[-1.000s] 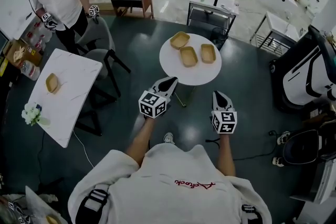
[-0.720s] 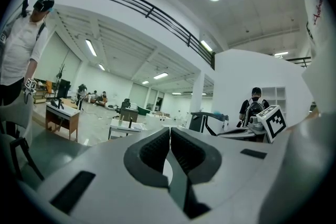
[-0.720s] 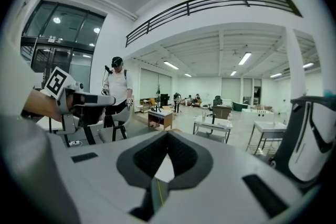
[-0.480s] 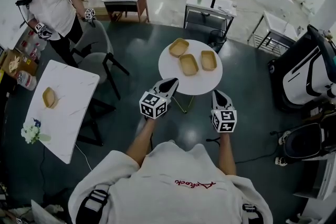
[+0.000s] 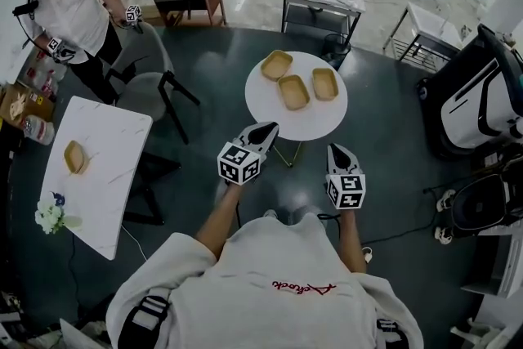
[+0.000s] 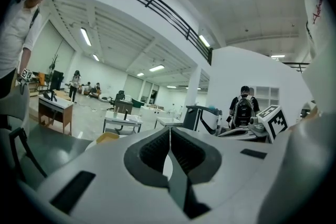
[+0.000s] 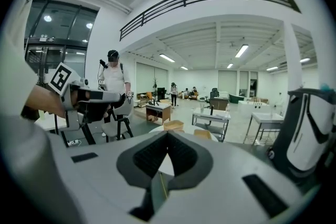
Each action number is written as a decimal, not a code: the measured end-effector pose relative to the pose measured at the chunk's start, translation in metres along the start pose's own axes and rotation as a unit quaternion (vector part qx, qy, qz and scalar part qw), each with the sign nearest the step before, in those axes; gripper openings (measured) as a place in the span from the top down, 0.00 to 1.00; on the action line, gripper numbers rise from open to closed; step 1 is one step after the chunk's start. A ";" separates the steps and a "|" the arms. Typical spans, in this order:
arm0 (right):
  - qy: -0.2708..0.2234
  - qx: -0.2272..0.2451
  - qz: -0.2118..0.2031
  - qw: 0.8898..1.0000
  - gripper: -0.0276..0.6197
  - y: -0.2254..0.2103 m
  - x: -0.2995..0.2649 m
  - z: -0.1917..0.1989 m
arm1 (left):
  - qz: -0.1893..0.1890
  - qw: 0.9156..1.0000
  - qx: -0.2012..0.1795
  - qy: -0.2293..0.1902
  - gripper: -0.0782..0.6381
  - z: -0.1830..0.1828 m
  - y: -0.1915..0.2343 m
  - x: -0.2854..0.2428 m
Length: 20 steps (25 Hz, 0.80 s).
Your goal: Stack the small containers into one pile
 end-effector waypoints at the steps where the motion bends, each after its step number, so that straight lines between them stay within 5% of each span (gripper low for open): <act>1: 0.002 0.000 0.000 1.000 0.93 0.001 0.001 0.002 | 0.001 1.000 0.002 0.001 0.87 0.002 -0.001 0.000; 20: -0.024 0.008 -0.002 1.000 0.93 -0.003 0.006 -0.004 | 0.014 1.000 0.001 0.012 0.87 0.017 -0.012 -0.014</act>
Point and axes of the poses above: the fingertips, and each gripper's own axes: x backward along the fingers, y to its left, z out of its underside, the point moved 4 cm from there along x, backward along the fingers, and after that the axes turned 4 degrees about -z, right-handed, at the moved point
